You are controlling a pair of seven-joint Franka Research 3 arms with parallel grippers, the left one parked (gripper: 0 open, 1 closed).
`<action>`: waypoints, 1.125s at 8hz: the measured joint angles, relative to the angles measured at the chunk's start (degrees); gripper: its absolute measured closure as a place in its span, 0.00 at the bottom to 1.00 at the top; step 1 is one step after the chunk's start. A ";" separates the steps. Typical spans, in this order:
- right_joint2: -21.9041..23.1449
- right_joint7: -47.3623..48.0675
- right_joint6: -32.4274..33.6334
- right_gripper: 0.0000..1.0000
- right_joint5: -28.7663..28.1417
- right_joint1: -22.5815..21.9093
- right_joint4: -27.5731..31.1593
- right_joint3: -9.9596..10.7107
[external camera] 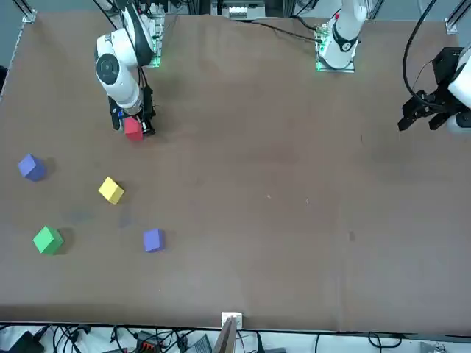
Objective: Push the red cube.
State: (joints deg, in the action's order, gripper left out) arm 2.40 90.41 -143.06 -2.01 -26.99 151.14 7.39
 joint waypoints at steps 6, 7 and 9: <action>-4.90 3.31 -7.63 0.52 0.00 0.27 2.12 0.46; -5.66 3.39 -7.98 0.52 0.00 0.40 2.13 0.50; -6.34 3.46 -8.23 0.53 0.00 1.14 2.14 0.73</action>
State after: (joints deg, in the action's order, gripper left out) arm -3.94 93.88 -151.29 -2.01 -25.85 153.28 8.12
